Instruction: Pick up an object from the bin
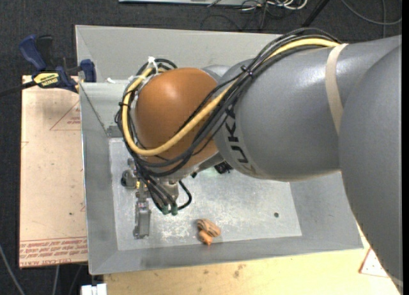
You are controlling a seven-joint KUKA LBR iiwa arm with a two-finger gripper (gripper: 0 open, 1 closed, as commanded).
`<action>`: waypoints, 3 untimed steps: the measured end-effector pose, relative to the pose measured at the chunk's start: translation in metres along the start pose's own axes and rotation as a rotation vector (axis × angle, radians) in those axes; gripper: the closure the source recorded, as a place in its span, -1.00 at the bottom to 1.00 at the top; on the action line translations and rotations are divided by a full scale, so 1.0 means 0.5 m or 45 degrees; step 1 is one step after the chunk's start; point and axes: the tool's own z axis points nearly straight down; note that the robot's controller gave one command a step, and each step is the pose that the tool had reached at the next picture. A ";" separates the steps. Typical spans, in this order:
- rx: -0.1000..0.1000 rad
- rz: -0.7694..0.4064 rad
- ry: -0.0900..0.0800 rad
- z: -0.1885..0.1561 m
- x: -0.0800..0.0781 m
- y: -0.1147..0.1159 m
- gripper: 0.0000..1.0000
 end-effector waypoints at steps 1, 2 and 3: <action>-0.003 0.007 -0.009 -0.009 -0.004 -0.003 -1.00; -0.006 -0.069 -0.022 0.118 -0.149 -0.048 -1.00; 0.001 -0.025 -0.004 0.156 -0.168 -0.079 -1.00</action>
Offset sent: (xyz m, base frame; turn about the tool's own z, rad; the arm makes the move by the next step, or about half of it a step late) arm 0.0813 -0.0290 -0.0733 -0.0591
